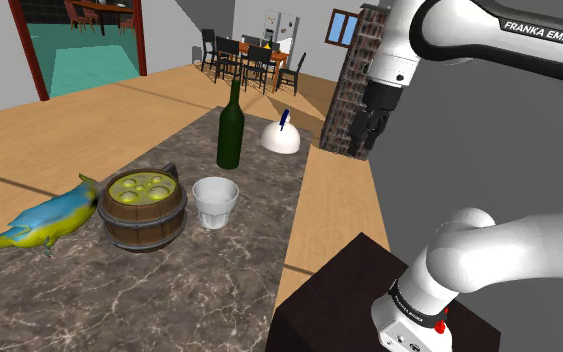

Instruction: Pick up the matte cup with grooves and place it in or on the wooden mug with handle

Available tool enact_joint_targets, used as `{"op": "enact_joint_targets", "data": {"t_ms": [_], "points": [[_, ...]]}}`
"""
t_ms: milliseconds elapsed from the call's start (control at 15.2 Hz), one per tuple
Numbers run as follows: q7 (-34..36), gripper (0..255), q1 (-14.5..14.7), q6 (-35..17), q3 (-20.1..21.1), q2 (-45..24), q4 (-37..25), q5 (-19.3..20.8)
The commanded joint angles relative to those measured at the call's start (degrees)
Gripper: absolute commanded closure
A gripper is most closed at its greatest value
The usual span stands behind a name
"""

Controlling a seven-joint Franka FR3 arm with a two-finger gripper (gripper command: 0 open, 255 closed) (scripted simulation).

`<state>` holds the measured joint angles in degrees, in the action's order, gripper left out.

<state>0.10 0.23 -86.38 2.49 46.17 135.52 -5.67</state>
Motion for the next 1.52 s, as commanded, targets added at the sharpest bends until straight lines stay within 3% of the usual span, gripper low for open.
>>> {"op": "enact_joint_targets", "data": {"t_ms": [0,726,1452], "points": [[0.0,0,0.0,0.0,0.0,0.0,0.0,0.0],[8.1,0,1.5,-20.5,7.5,-15.5,1.6,-6.5],[16.4,0,2.2,-37.7,13.8,-37.2,-6.7,-7.1]]}}
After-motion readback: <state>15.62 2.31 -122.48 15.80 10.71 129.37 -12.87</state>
